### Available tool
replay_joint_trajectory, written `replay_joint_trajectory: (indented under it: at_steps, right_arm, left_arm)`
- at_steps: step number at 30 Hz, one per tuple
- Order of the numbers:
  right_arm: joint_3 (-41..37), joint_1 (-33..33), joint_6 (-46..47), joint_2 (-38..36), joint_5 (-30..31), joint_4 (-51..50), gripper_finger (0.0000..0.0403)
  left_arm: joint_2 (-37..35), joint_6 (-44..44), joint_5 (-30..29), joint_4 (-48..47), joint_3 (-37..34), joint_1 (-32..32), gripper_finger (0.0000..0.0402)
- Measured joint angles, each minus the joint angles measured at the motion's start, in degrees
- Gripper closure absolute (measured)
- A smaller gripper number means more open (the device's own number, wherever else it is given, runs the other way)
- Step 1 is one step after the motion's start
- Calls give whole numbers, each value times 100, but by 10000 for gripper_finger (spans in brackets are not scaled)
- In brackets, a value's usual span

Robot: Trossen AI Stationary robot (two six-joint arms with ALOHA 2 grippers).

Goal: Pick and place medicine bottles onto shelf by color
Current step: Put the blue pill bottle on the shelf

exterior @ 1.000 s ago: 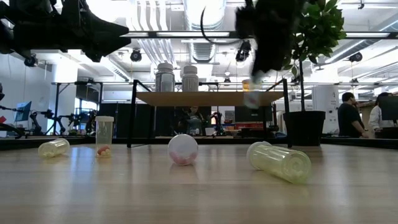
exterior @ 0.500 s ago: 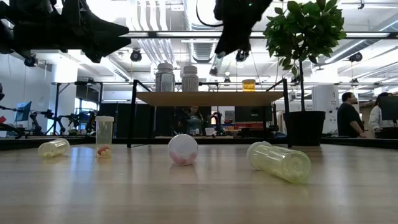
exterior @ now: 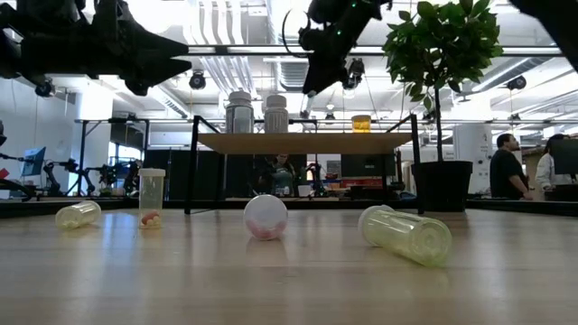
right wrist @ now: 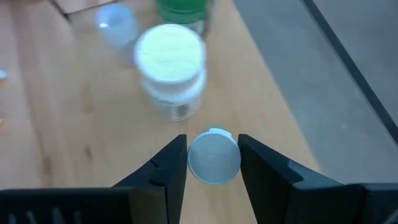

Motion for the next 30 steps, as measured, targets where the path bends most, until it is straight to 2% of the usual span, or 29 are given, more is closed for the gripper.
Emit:
replay_joint_trajectory:
  at_steps: [6, 14, 30]
  right_arm:
    - [775, -236, -18, 519, 0, -341, 271]
    - [1411, -379, 24, 1165, 0, -833, 271]
    - [1558, -450, 245, 1455, 162, -870, 265]
  left_arm:
    - [138, -104, 57, 0, 0, -7, 162]
    - [155, -162, 107, 8, 0, -13, 162]
    - [157, -173, 189, 8, 0, -13, 162]
